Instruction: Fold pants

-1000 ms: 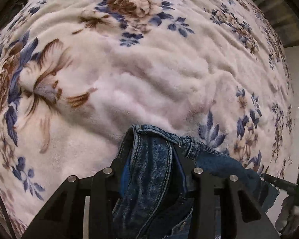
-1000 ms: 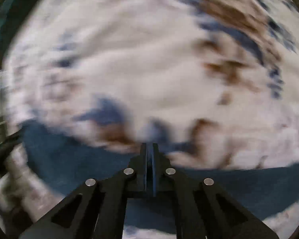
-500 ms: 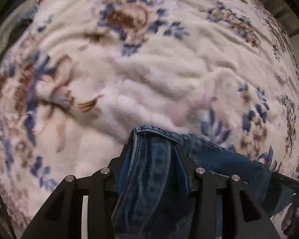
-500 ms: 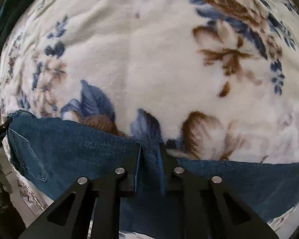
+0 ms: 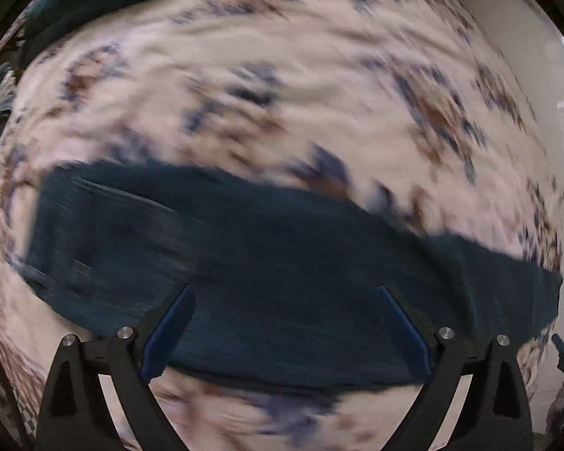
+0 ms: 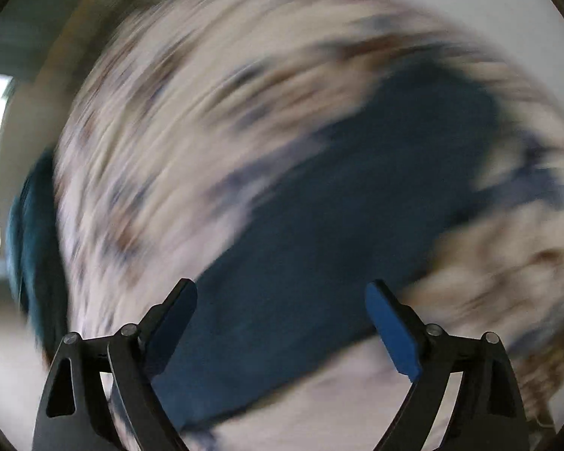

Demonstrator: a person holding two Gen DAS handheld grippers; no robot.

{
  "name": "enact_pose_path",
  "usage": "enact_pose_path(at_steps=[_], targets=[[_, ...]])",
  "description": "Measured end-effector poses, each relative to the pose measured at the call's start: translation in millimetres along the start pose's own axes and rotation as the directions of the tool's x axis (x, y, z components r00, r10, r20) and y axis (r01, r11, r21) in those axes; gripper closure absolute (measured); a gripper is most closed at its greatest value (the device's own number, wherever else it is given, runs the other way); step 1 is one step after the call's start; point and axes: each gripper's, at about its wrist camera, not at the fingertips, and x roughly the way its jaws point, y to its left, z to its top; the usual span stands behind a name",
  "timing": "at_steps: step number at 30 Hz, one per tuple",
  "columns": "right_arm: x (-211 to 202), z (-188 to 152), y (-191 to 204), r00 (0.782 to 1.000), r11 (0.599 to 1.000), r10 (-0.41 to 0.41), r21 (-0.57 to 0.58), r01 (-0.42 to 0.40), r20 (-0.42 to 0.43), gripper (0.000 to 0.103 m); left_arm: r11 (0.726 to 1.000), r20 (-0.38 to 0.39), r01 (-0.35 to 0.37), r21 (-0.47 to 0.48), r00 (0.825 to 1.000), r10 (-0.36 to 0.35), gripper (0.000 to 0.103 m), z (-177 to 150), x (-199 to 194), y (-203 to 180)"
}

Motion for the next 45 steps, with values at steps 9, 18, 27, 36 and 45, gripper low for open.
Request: enact_pose_path(at_steps=[9,18,27,36,45], targets=[[66.6,70.9,-83.2,0.996,0.997,0.061,0.061,-0.057,-0.061,0.089,0.989,-0.072,-0.133,0.064,0.988,0.137,0.005,-26.3,46.4,-97.9],[73.9,71.2,-84.4,0.994,1.000,0.021,-0.008,-0.022,-0.107,0.087,0.966,-0.123,-0.254,0.047,0.958,0.258,0.005,-23.5,63.2,-91.3],[66.5,55.4,-89.8,0.963,0.983,0.183,0.069,-0.172,-0.199,0.036,0.974,-0.194,-0.222,-0.041,0.958,0.211,0.001,-66.9,80.9,-77.1],[127.8,50.8,-74.9,0.847,0.847,0.520,0.193,-0.495,-0.109,0.033,0.971,-0.079,-0.236,-0.039,0.969,0.232,0.000,-72.7,45.9,-74.8],[104.1,51.1,-48.4,0.859,0.862,0.508,0.027,-0.507,-0.062,0.089,0.992,0.219,-0.115,-0.053,0.968,0.124,0.000,-42.0,-20.2,-102.1]])
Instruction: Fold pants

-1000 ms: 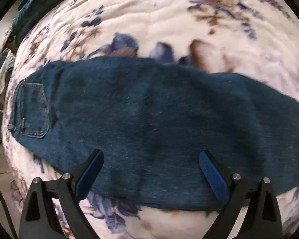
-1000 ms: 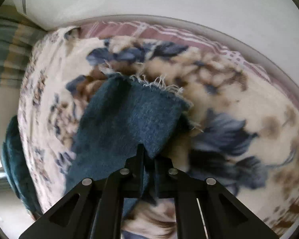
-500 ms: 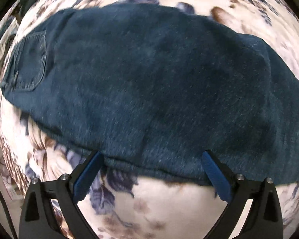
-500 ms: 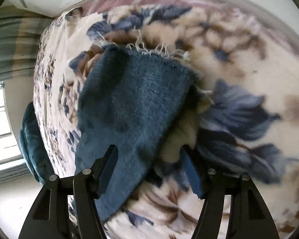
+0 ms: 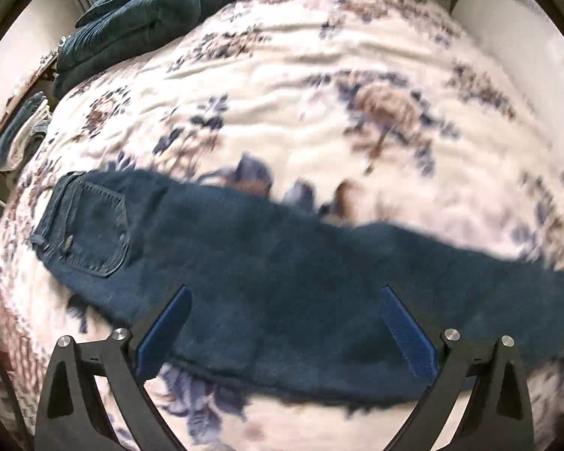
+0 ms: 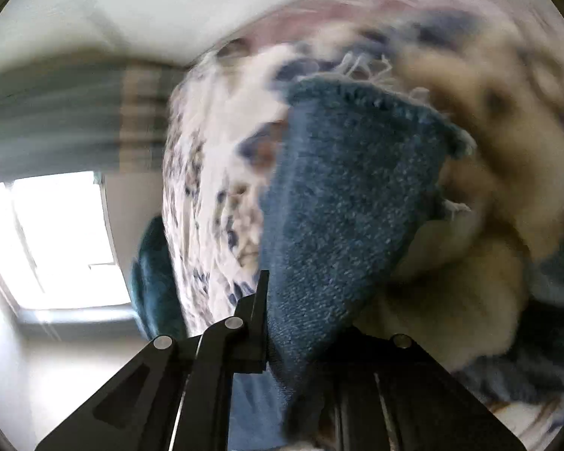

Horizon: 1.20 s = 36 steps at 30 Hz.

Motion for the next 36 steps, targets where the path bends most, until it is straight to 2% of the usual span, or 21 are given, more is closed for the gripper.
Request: enact_pose_path(at_steps=[1,2,3,4,5,6,7,8,9,10,12,14,16,19,21,25,28,31,36], targets=[[13.0,2.5,-5.3,0.998,0.998,-0.054,0.016,0.054,-0.034,0.080,1.000,0.014,0.013,-0.009,1.000,-0.012,0.000,7.0,-1.1,1.7],[32.1,4.2,-20.6,0.994,0.995,-0.046,0.088,0.054,-0.096,0.077,0.999,0.028,0.027,-0.018,0.999,-0.026,0.000,11.5,-3.6,-3.6],[36.5,4.5,-26.2,0.995,0.992,-0.033,0.122,0.044,-0.092,0.079,0.999,0.037,0.046,-0.024,0.998,-0.045,0.000,17.3,-2.0,-2.9],[37.3,5.5,-24.6,0.997,0.991,-0.024,0.127,0.033,-0.079,0.083,0.998,0.049,0.058,-0.035,0.997,-0.056,0.000,19.7,-2.7,-2.8],[34.3,5.8,-15.1,0.996,0.994,-0.057,0.092,0.063,-0.062,0.094,0.997,0.064,0.061,-0.048,0.996,-0.058,0.000,24.8,-5.4,-3.1],[28.7,4.4,-4.8,0.994,0.993,-0.101,0.058,0.103,-0.033,0.095,0.997,0.074,0.055,-0.050,0.996,-0.051,0.000,29.4,-3.9,1.0],[14.8,1.0,11.2,0.990,0.991,-0.132,0.011,0.132,0.039,0.097,0.999,0.090,0.029,-0.046,0.996,-0.024,0.000,31.9,-5.0,1.6],[7.2,-0.5,20.0,0.987,0.989,-0.140,-0.024,0.143,0.080,0.097,0.999,0.098,-0.002,-0.043,0.995,0.006,0.000,34.0,-8.5,2.5],[0.3,-3.1,28.3,0.974,0.977,-0.184,-0.081,0.195,0.128,0.097,0.999,0.105,-0.023,-0.042,0.994,0.027,0.000,34.3,-10.1,4.0],[5.2,-4.0,20.9,0.971,0.973,-0.214,-0.068,0.222,0.108,0.097,0.998,0.119,-0.038,-0.040,0.992,0.042,0.000,35.9,-11.0,6.9],[15.7,-3.3,-6.5,0.978,0.978,-0.205,0.034,0.204,0.045,0.097,0.998,0.132,-0.040,-0.053,0.990,0.046,0.000,41.0,-11.2,16.6],[19.0,3.3,-19.6,0.991,0.986,-0.130,0.105,0.127,0.020,0.095,0.993,0.141,-0.074,-0.093,0.986,0.086,0.000,48.0,-9.0,30.7],[21.6,9.2,-22.3,0.994,0.983,-0.109,0.145,0.109,-0.002,0.091,0.993,0.116,-0.054,-0.102,0.991,0.065,0.000,50.4,-0.9,41.0],[18.8,4.8,7.1,0.977,0.978,-0.207,0.010,0.207,0.043,0.092,0.990,0.055,-0.087,-0.110,0.994,0.093,0.000,46.8,20.0,57.3],[18.7,-4.7,43.6,0.957,0.953,-0.272,-0.111,0.282,0.097,0.094,0.989,0.020,-0.103,-0.111,0.994,0.105,0.000,38.8,30.4,68.3],[7.1,-46.9,124.7,0.929,0.879,-0.315,-0.308,0.363,0.196,0.095,0.986,-0.026,-0.147,-0.081,0.989,0.145,0.000,20.3,43.0,96.2],[22.2,-99.3,191.5,0.919,0.808,-0.318,-0.440,0.391,0.233,0.095,0.986,-0.059,-0.135,-0.100,0.990,0.129,0.000,8.5,48.5,133.8],[63.7,-166.5,248.3,0.916,0.726,-0.328,-0.559,0.401,0.230,0.095,0.982,-0.103,-0.155,-0.106,0.984,0.144,0.000,5.2,50.4,175.2],[152.7,-275.3,288.1,0.911,0.617,-0.378,-0.690,0.379,0.162,0.095,0.980,-0.125,-0.129,-0.153,0.986,0.110,0.000,6.4,42.6,259.1]])
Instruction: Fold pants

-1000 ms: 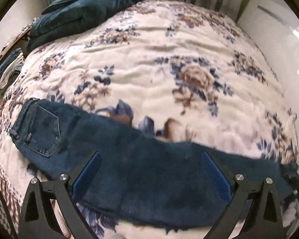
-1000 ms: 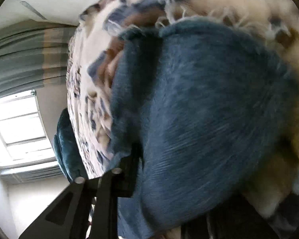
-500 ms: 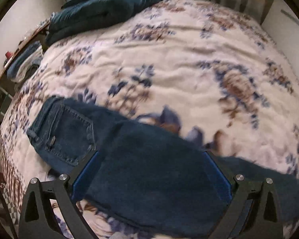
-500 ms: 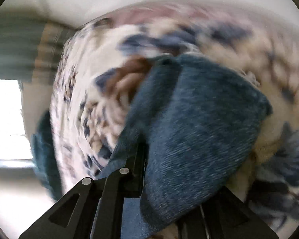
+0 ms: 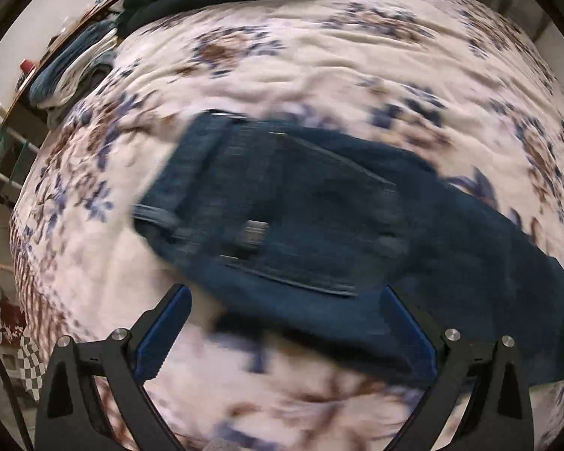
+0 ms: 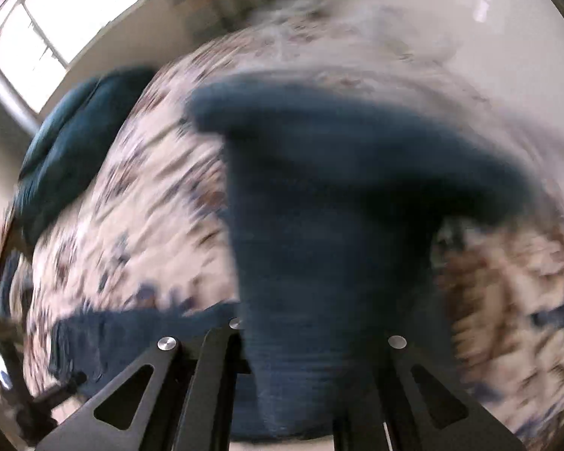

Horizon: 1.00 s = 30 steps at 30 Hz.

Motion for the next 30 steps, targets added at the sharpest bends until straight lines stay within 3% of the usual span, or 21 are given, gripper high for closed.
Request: enact_pose_path(at_steps=[3,7,9,10,11,12,13,15,18,20,23,25,26,30], targets=[[41.1,-37.0,88.3,0.998,0.984,-0.031,-0.175,0.022,-0.048,0.096,1.000,-0.003,0.018,0.016,1.000,-0.018,0.000,8.4,3.2,33.2],[96.9,-85.3,153.5,0.981,0.945,-0.136,-0.315,0.086,-0.141,0.094,0.998,0.005,0.044,0.054,0.999,-0.044,0.000,20.6,8.6,56.6],[110.8,-94.8,167.9,0.967,0.914,-0.218,-0.375,0.155,-0.129,0.087,0.994,0.001,0.081,0.075,0.997,-0.082,0.000,28.2,9.0,57.2],[109.4,-95.0,165.5,0.966,0.916,-0.213,-0.374,0.146,-0.145,0.075,0.991,-0.002,0.109,0.081,0.994,-0.109,0.000,31.3,8.1,54.8],[111.6,-88.0,161.8,0.967,0.931,-0.176,-0.350,0.102,-0.186,0.054,0.986,-0.008,0.146,0.087,0.989,-0.146,0.000,34.6,7.0,49.8],[110.9,-76.5,156.6,0.963,0.956,-0.092,-0.292,0.015,-0.253,0.039,0.980,-0.016,0.177,0.087,0.984,-0.176,0.000,37.4,5.6,44.9],[104.7,-70.0,148.7,0.953,0.973,0.000,-0.222,-0.070,-0.303,0.018,0.973,-0.030,0.218,0.079,0.976,-0.216,0.000,40.5,4.1,37.0],[89.2,-45.6,137.8,0.932,0.977,0.142,-0.101,-0.186,-0.335,0.015,0.957,-0.057,0.284,0.052,0.958,-0.281,0.000,44.9,2.0,25.1],[39.6,-43.1,110.2,0.903,0.957,0.283,0.036,-0.287,-0.322,0.014,0.916,-0.126,0.400,-0.017,0.908,-0.399,0.000,48.8,1.2,0.1],[8.2,-50.5,89.7,0.916,0.964,0.265,0.068,-0.257,-0.300,0.014,0.883,-0.188,0.463,-0.071,0.864,-0.468,0.000,48.9,6.3,-20.3],[-6.1,-38.5,36.4,0.942,0.981,0.187,0.111,-0.162,-0.279,0.014,0.847,-0.293,0.524,-0.091,0.799,-0.526,0.000,44.4,25.2,-61.3],[-5.7,-35.1,-1.7,0.951,0.985,0.122,0.151,-0.081,-0.285,0.014,0.847,-0.358,0.528,-0.061,0.780,-0.513,0.001,36.7,39.4,-92.3],[-3.8,-31.7,-23.6,0.952,0.981,0.109,0.187,-0.056,-0.286,0.014,0.851,-0.377,0.524,-0.039,0.781,-0.498,0.001,33.5,43.9,-104.5],[5.9,-27.0,-100.2,0.957,0.938,0.091,0.347,0.010,-0.274,0.014,0.883,-0.387,0.459,0.100,0.835,-0.390,0.002,16.1,44.6,-149.0]])
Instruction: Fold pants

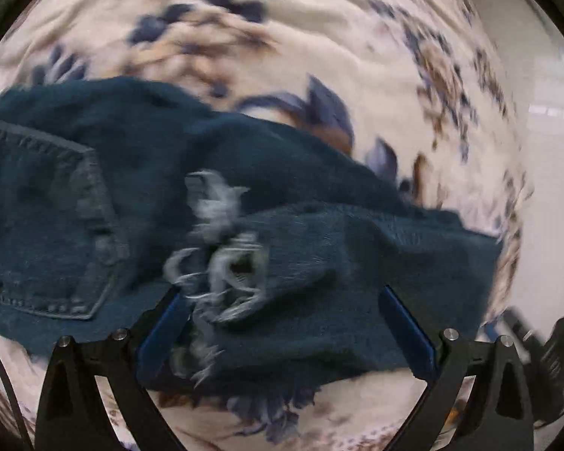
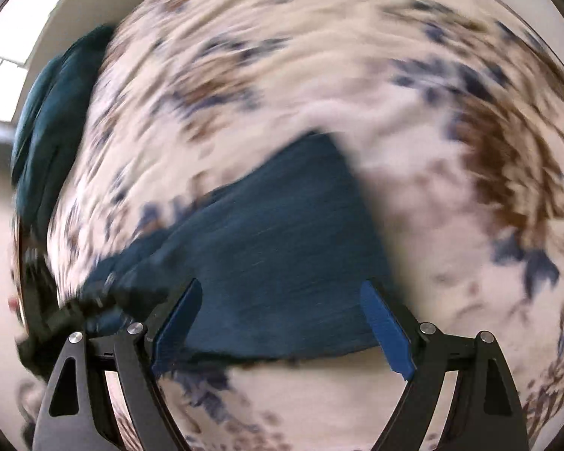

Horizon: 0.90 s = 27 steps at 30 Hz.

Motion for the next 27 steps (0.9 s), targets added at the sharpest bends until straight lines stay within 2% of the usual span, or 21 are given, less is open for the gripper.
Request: enact_pose_path(at_steps=[1,3,4,5,7,9,11,13,15,18,21,22,23,24,26,27], targets=[[1.0,3.9,-9.2,1.000,1.000,0.001,0.018,-0.001,0.001,0.014,1.000,0.012,-0.015,0.022,1.000,0.014,0.002,-1.3,1.1,-7.3],[0.1,12.6,-24.8,1.000,0.999,0.014,0.034,-0.015,0.012,0.014,0.997,0.056,-0.036,0.065,0.998,0.032,0.015,-6.2,3.0,-23.3],[0.8,15.9,-29.3,1.000,0.999,0.021,0.038,-0.022,0.016,0.014,0.991,0.073,-0.093,0.093,0.994,0.087,0.047,-9.5,6.0,-31.6],[1.7,18.8,-34.2,1.000,0.999,0.024,0.046,-0.025,0.013,0.014,0.984,0.074,-0.135,0.117,0.989,0.127,0.067,-12.0,9.5,-36.8],[6.4,24.5,-41.7,0.999,0.998,0.035,0.061,-0.035,0.000,0.014,0.976,0.111,-0.174,0.128,0.981,0.160,0.074,-17.4,6.3,-38.5],[10.6,28.7,-45.6,0.998,0.997,0.051,0.061,-0.050,-0.022,0.014,0.966,0.165,-0.221,0.132,0.966,0.199,0.077,-25.4,-6.6,-38.7],[12.5,28.4,-37.1,0.998,0.998,0.058,0.038,-0.056,-0.033,0.014,0.940,0.229,-0.305,0.153,0.936,0.267,0.077,-33.5,-19.6,-36.1],[17.1,30.9,-26.4,0.997,0.998,0.059,0.002,-0.059,-0.045,0.014,0.932,0.221,-0.340,0.130,0.926,0.307,0.077,-34.9,-21.0,-21.8],[20.6,32.6,-17.4,0.996,0.998,0.056,-0.037,-0.059,-0.067,0.014,0.952,0.169,-0.299,0.063,0.943,0.285,0.077,-31.4,-16.7,-1.7],[27.5,35.8,-3.4,0.993,0.994,0.067,-0.075,-0.074,-0.099,0.014,0.964,0.159,-0.265,0.027,0.953,0.257,0.076,-23.8,-15.5,4.4],[44.2,42.2,14.1,0.975,0.982,0.139,-0.106,-0.159,-0.173,0.015,0.970,0.152,-0.242,0.019,0.960,0.236,0.076,-18.1,-17.5,8.6],[53.3,44.2,19.3,0.969,0.976,0.154,-0.123,-0.180,-0.195,0.022,0.971,0.149,-0.238,0.021,0.961,0.232,0.076,-16.6,-16.9,9.8],[60.8,46.1,23.7,0.972,0.975,0.125,-0.157,-0.158,-0.197,0.061,0.972,0.149,-0.233,0.024,0.962,0.227,0.074,-16.1,-16.9,11.7],[67.6,47.8,25.7,0.976,0.975,0.084,-0.185,-0.122,-0.200,0.073,0.973,0.153,-0.230,0.025,0.962,0.224,0.074,-14.8,-16.1,11.6],[83.2,55.6,20.0,0.982,0.977,-0.002,-0.211,-0.038,-0.188,0.072,0.972,0.150,-0.232,0.046,0.963,0.222,0.069,-14.0,-12.1,12.5],[90.5,57.9,16.0,0.978,0.978,-0.028,-0.207,-0.015,-0.205,0.069,0.970,0.139,-0.236,0.064,0.964,0.226,0.067,-14.8,-9.1,13.0]])
